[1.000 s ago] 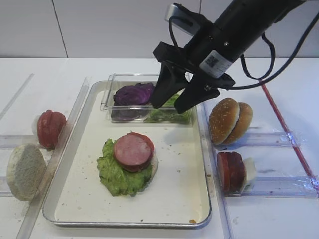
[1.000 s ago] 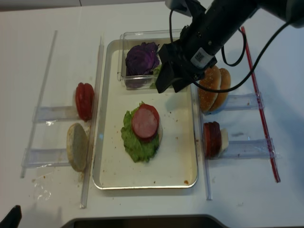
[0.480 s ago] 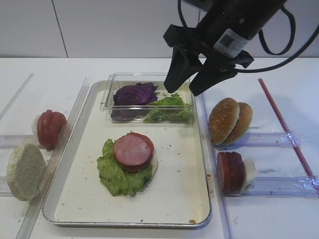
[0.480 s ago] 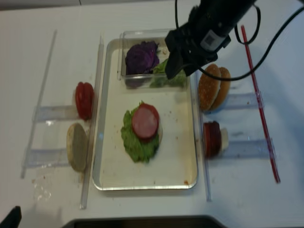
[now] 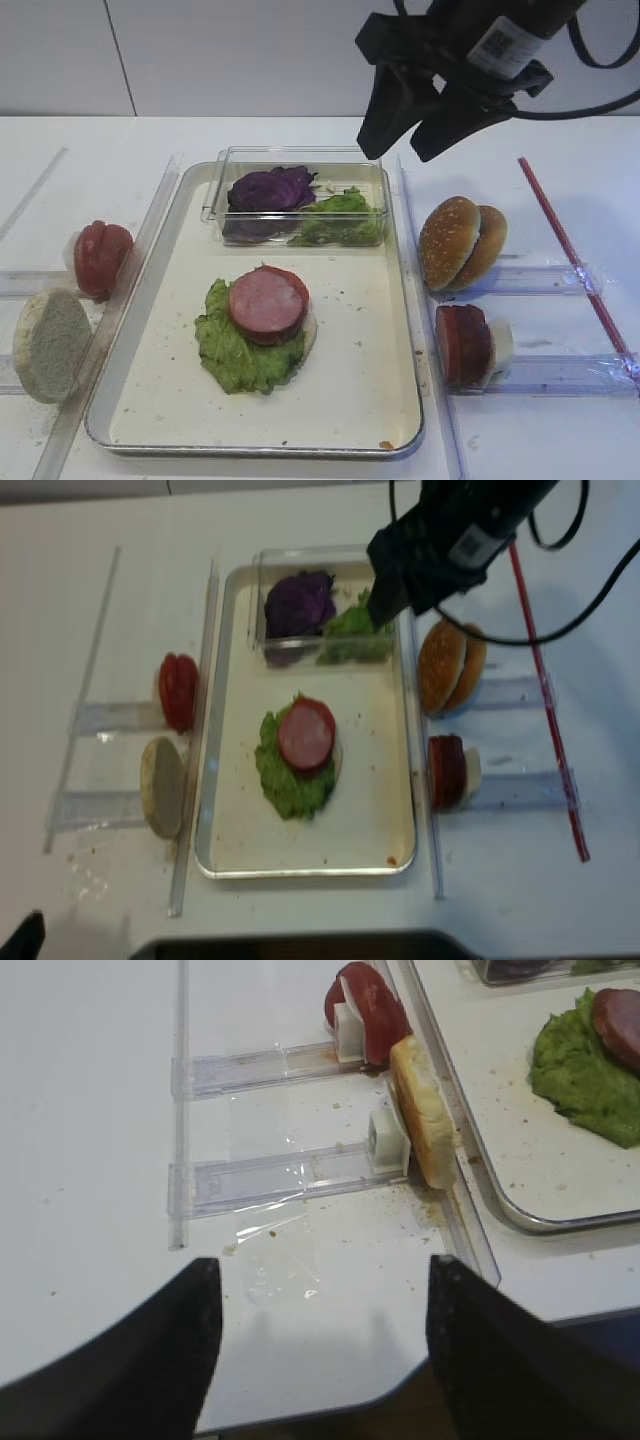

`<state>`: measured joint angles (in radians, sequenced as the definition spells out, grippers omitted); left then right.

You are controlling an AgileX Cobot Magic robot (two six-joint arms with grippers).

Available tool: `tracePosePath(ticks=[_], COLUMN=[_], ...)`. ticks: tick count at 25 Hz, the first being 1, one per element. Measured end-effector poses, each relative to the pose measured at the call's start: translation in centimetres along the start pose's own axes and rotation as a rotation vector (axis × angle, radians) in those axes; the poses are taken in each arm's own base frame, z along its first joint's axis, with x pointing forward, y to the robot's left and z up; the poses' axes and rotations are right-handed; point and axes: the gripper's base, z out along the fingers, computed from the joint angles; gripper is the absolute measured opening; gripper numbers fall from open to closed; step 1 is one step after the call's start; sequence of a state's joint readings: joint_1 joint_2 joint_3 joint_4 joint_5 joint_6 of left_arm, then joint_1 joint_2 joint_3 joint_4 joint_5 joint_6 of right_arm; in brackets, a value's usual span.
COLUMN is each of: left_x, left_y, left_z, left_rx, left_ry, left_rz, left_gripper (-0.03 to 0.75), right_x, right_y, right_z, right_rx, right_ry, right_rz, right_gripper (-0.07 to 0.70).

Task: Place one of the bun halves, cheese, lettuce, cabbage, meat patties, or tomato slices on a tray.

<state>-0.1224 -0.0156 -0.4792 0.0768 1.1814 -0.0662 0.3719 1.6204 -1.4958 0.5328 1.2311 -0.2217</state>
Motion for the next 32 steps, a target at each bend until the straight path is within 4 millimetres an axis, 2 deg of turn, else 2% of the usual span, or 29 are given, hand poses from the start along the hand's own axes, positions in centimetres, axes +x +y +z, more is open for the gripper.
tracePosePath(ticks=[7,19,32], left_x=[0.0,0.0,0.0], left_y=[0.0,0.0,0.0], left_z=[0.0,0.0,0.0], left_rx=[0.000,0.000,0.000], left_ry=[0.000,0.000,0.000], left_rz=[0.000,0.000,0.000], left_gripper=[0.407,0.407,0.407], right_x=[0.8,1.5,1.7], right_y=[0.3,-0.6,-1.1], right_z=[-2.1,-3.8,-4.2], right_rx=[0.094,0.277,0.355], right_ry=[-0.027,-0.050,-0.046], right_rz=[-0.030,0.048,0.016], right_gripper=[0.436,0.436,0.436])
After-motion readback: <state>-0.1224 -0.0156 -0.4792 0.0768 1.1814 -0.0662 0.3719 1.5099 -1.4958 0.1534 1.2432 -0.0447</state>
